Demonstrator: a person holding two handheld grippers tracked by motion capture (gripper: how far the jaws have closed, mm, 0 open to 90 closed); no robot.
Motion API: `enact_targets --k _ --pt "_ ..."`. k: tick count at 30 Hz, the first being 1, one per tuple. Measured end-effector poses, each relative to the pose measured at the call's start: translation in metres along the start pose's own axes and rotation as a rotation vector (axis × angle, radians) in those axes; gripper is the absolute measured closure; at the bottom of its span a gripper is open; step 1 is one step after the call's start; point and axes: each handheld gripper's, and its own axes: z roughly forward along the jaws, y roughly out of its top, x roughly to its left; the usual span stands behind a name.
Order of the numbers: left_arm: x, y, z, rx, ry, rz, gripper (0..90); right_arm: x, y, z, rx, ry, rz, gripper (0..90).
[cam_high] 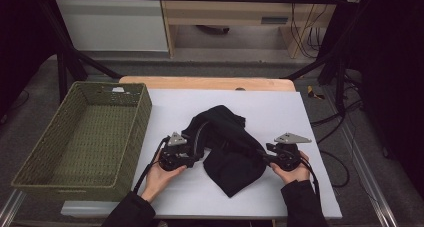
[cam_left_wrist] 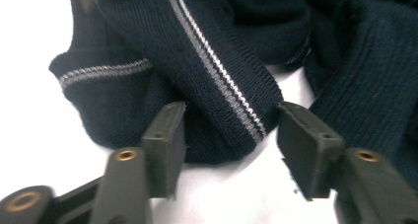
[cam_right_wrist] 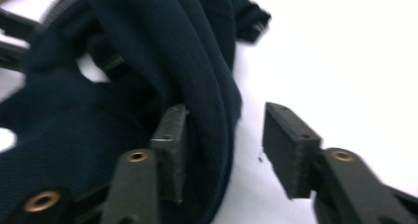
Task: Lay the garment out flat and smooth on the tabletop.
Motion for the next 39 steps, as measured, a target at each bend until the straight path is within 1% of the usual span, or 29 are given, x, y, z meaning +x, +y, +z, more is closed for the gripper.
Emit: enact_targets --k 2,3,4,6,8,9,11,12,13,16,17,18,19,20,21,23,24,26,28,29,30,31,33,35,36,37,39 --pt "0.001 0.001 0.001 -0.004 -0.003 -0.009 50.2 0.005 0.005 -0.003 -0.033 0.013 -0.021 43.6" --pt "0.001 0.001 0.002 -0.003 -0.003 -0.016 53.2 0.008 0.008 -0.004 -0.050 0.017 -0.035 41.1" --pt "0.002 0.002 0.001 -0.002 0.004 -0.014 57.4 0.013 0.011 -0.005 -0.069 0.026 -0.050 39.8" --pt "0.004 0.002 0.002 0.004 -0.018 -0.037 65.9 0.019 0.017 -0.006 -0.089 0.046 -0.069 38.2" --pt "0.004 0.003 0.002 0.015 -0.024 -0.045 73.2 0.024 0.023 -0.003 -0.097 0.053 -0.087 36.2" --pt "0.003 0.004 0.000 0.025 -0.022 -0.042 76.2 0.027 0.026 0.000 -0.093 0.059 -0.091 36.1" --pt "0.002 0.008 -0.005 0.045 -0.003 -0.023 78.9 0.032 0.033 0.008 -0.093 0.061 -0.097 35.1" --pt "0.002 0.011 -0.011 0.040 0.009 -0.008 79.5 0.033 0.036 0.010 -0.089 0.061 -0.104 35.4" --pt "0.002 0.014 -0.017 0.035 0.005 -0.001 79.8 0.036 0.040 0.013 -0.089 0.059 -0.124 36.5" --pt "0.005 0.025 -0.039 0.003 0.021 0.011 80.3 0.046 0.050 0.022 -0.097 0.058 -0.194 47.9" --pt "0.007 0.029 -0.047 -0.017 0.027 0.006 80.4 0.049 0.052 0.025 -0.098 0.046 -0.211 52.3" --pt "0.009 0.032 -0.053 -0.032 0.035 0.006 80.4 0.052 0.055 0.029 -0.093 0.032 -0.230 58.9" --pt "0.010 0.033 -0.057 -0.041 0.041 0.009 80.4 0.054 0.057 0.031 -0.092 0.019 -0.250 64.8" --pt "0.012 0.035 -0.062 -0.052 0.050 0.018 80.4 0.055 0.059 0.033 -0.088 0.006 -0.260 69.7" --pt "0.013 0.036 -0.065 -0.053 0.056 0.030 80.4 0.055 0.061 0.033 -0.086 -0.004 -0.261 76.2" --pt "0.014 0.036 -0.069 -0.062 0.069 0.048 80.3 0.053 0.063 0.032 -0.086 -0.010 -0.261 85.0" --pt "0.014 0.036 -0.070 -0.058 0.071 0.051 80.4 0.050 0.065 0.029 -0.085 -0.004 -0.253 85.6" --pt "0.014 0.037 -0.072 -0.060 0.078 0.044 80.3 0.045 0.066 0.023 -0.093 0.010 -0.217 86.3" --pt "0.014 0.039 -0.076 -0.071 0.077 0.028 80.4 0.037 0.068 0.012 -0.120 0.013 -0.184 86.6" --pt "0.014 0.040 -0.078 -0.076 0.082 0.028 80.4 0.034 0.069 0.007 -0.135 0.011 -0.168 86.7" --pt "0.014 0.042 -0.083 -0.088 0.092 0.028 80.4 0.031 0.069 0.003 -0.143 0.008 -0.160 86.8" --pt "0.014 0.044 -0.087 -0.101 0.091 0.022 80.5 0.027 0.070 -0.003 -0.161 0.001 -0.150 86.8" --pt "0.015 0.048 -0.096 -0.132 0.091 0.011 80.6 0.020 0.070 -0.013 -0.180 -0.008 -0.133 86.8" --pt "0.014 0.053 -0.102 -0.156 0.081 0.003 80.6 0.013 0.071 -0.021 -0.200 -0.016 -0.119 86.9" --pt "0.013 0.055 -0.104 -0.158 0.087 0.009 80.6 0.011 0.071 -0.024 -0.209 -0.017 -0.106 86.9" --pt "0.011 0.059 -0.105 -0.159 0.090 0.017 80.6 0.008 0.071 -0.028 -0.217 -0.019 -0.103 86.9" --pt "0.010 0.063 -0.109 -0.171 0.085 0.019 80.6 0.005 0.071 -0.032 -0.224 -0.027 -0.099 86.9"
